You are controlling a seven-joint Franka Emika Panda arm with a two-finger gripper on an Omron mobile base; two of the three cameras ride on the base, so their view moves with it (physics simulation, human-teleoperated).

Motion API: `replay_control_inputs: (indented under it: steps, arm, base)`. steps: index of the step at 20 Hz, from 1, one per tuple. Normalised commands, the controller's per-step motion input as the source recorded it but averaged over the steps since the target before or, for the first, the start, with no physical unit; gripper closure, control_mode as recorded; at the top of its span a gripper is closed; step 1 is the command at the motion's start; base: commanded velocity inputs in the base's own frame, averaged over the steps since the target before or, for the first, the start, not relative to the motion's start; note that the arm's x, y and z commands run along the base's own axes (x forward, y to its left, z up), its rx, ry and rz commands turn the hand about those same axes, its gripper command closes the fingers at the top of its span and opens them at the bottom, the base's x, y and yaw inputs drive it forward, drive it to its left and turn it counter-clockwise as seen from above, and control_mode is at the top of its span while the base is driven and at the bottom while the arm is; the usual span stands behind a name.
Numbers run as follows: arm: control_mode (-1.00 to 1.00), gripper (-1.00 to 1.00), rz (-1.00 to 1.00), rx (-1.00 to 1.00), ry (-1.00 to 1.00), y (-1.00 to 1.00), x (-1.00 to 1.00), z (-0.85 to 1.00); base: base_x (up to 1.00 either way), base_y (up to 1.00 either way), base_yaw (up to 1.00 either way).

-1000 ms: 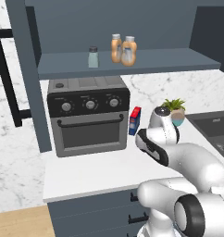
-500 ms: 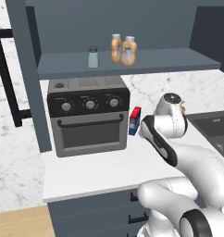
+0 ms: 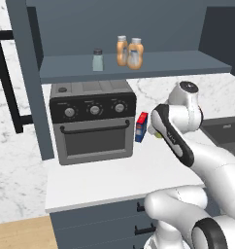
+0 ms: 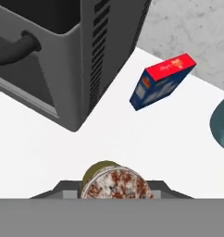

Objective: Put the shaker and condiment bottle from the counter next to their counterparts in the cabinet.

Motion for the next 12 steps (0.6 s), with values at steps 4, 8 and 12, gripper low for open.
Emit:
replay_control_inputs:
  steps: [4,8,12]
  arm:
    - [-1.00,1.00,0.18,-0.08,-0.04,0.19,-0.08,0.54]
    - [-1.00,1.00,0.19,-0.18,-0.05,0.26,-0.19,0.40]
    - [-1.00,1.00,0.16,-0.21,-0.05,0.30,-0.29,0.29]
  base:
    - [0.00,0.00,0.00]
    - [0.00,0.00,0.00]
    - [0.00,0.00,0.00]
